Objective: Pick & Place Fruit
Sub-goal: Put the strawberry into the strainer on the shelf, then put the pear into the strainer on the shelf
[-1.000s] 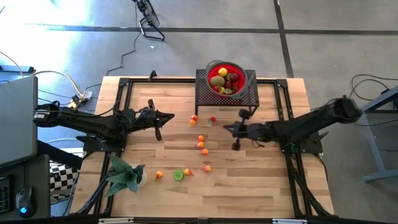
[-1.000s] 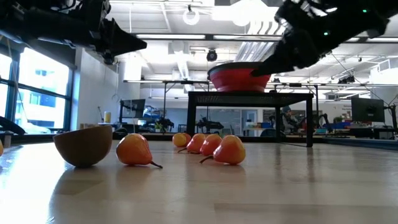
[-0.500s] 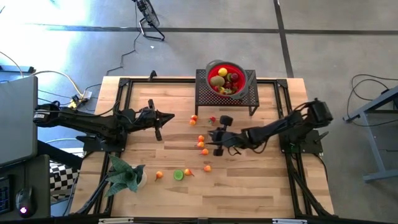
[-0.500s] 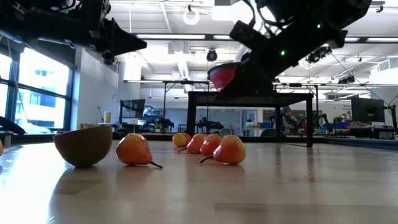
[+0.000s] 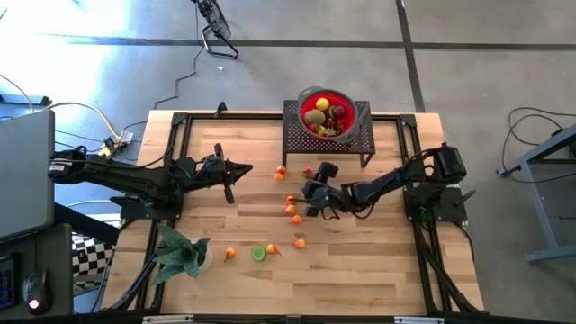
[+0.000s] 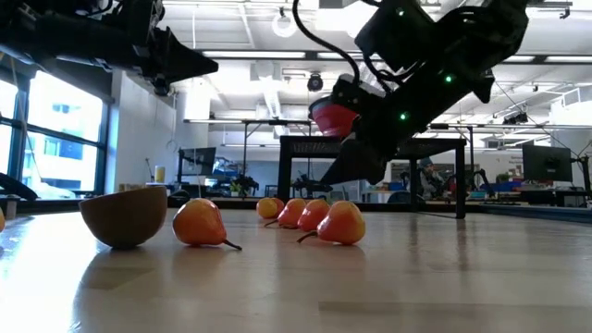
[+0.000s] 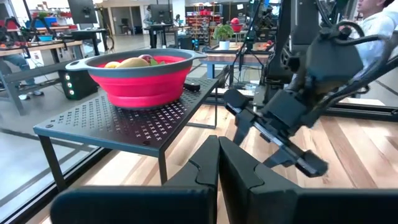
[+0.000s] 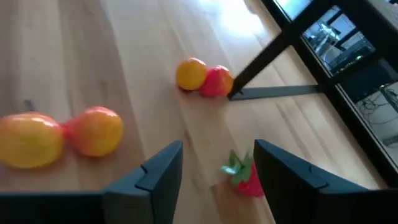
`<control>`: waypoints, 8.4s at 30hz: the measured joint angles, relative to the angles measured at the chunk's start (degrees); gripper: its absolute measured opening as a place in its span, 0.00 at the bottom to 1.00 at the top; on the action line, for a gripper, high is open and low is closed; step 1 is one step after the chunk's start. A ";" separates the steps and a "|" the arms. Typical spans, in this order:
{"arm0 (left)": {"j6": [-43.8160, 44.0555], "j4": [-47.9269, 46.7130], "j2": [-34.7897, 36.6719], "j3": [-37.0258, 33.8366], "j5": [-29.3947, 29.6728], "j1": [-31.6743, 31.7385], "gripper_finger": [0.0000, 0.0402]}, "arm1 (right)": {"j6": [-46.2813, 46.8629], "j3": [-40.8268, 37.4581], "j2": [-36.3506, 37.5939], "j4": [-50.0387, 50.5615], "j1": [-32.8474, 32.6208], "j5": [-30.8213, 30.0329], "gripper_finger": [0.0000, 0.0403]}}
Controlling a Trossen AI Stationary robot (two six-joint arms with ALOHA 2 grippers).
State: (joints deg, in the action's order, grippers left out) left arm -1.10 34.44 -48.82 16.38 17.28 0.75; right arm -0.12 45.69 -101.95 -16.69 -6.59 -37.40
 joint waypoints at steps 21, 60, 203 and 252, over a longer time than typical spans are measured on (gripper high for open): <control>-0.16 -1.36 -0.02 0.09 0.00 0.00 0.01 | -15.71 2.94 -8.26 -3.69 1.20 -4.10 0.43; -0.07 -1.73 -0.02 0.07 -0.37 -0.02 0.01 | -17.97 5.58 -10.56 2.54 6.42 -0.41 0.37; -1.56 -3.52 0.00 0.09 0.37 0.00 0.01 | -6.23 5.42 26.34 -3.56 39.37 19.24 0.44; 4.64 -5.65 0.00 0.04 0.20 0.00 0.01 | 9.02 5.42 33.61 19.02 -5.06 25.00 0.08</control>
State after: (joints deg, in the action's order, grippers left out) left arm 3.54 28.79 -48.82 16.43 17.47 0.75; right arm 8.91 51.11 -68.34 2.33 -11.64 -12.40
